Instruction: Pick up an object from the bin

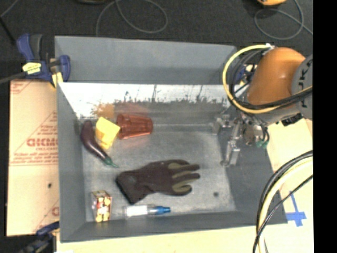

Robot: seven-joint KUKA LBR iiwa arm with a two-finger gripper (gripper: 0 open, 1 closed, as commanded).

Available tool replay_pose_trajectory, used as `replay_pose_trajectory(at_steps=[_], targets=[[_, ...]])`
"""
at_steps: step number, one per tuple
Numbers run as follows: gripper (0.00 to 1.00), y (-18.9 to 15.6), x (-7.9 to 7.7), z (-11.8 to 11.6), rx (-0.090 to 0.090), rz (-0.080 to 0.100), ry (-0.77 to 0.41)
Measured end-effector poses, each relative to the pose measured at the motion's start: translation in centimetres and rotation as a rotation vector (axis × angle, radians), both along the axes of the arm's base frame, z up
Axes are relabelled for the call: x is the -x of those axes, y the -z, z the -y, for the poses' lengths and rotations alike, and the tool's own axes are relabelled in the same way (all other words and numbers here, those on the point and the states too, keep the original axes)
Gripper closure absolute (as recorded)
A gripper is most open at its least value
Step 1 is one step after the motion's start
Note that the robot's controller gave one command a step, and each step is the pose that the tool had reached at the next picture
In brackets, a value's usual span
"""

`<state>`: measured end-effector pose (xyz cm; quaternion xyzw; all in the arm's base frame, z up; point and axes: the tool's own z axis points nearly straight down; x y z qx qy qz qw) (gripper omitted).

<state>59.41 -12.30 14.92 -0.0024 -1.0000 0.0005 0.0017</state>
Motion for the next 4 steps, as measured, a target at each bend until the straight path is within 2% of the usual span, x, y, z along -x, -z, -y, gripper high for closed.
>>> replay_pose_trajectory(at_steps=[1,2,3,4], targets=[[0.00,-0.5,-0.1,0.0,0.001,0.007,-0.002],[0.00,0.6,-0.1,-0.6,0.002,0.014,0.056],[0.00,4.2,2.1,-3.0,0.000,0.010,0.194],[0.00,5.6,2.7,-3.9,0.001,0.010,0.166]])
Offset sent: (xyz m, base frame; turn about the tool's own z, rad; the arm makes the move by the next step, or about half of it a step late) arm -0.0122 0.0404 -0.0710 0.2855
